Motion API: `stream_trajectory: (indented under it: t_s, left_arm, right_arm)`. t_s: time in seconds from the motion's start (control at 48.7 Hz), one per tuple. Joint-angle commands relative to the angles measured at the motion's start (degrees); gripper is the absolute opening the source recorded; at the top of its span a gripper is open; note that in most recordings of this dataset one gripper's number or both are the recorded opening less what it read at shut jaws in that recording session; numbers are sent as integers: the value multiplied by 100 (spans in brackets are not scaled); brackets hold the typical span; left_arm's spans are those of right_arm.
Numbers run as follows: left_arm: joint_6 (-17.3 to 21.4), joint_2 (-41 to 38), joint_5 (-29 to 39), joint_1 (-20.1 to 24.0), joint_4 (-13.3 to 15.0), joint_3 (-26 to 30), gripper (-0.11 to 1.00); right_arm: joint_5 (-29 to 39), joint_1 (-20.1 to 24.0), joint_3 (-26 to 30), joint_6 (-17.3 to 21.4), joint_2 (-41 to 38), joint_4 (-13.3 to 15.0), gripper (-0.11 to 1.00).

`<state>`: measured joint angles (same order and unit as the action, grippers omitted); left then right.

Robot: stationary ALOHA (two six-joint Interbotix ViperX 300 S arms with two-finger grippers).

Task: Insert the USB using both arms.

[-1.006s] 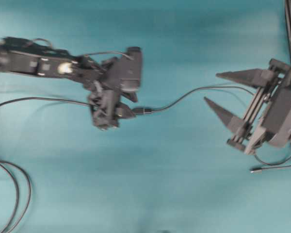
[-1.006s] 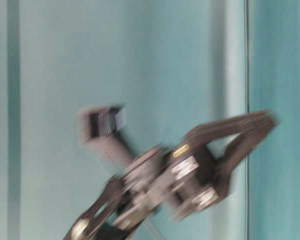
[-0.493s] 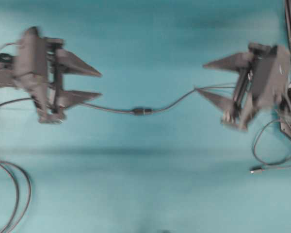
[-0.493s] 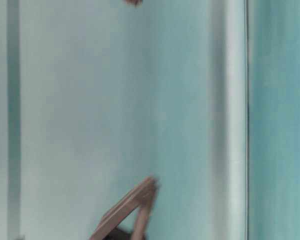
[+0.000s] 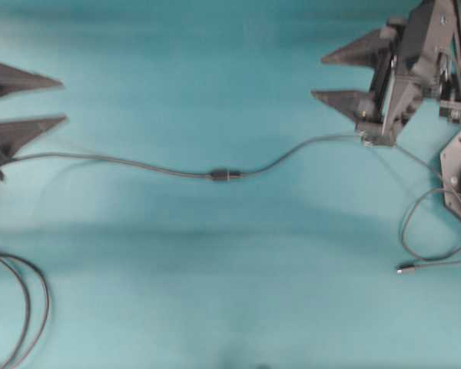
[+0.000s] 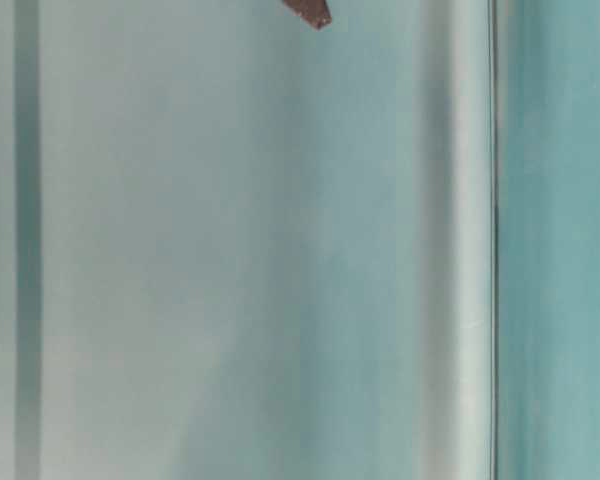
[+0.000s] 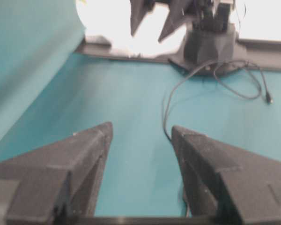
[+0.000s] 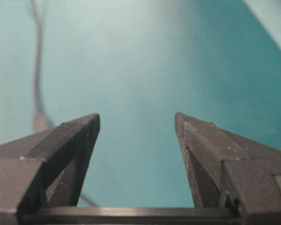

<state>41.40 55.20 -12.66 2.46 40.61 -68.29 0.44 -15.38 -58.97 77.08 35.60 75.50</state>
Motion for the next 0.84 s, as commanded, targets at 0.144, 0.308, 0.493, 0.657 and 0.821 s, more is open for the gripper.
stream_trajectory:
  t_s: [0.144,0.308,0.493,0.657,0.821]
  left_arm:
    - [-105,105,686,-26,9,-9,66]
    - [-97,132,905,-255,0,-70,66]
    - [-53,132,791,-765,0,-114,66]
    - [-70,132,439,-1002,9,-272,66]
    - [-114,141,-70,-1020,9,-413,66]
  right_arm:
    - [-1134,220,-18,-246,18,-26,71]
    - [-1063,729,-149,-237,35,-70,71]
    - [-1072,905,-360,-114,220,-114,71]
    - [-914,905,-642,-158,571,-114,71]
    - [-659,905,-782,-229,809,-114,71]
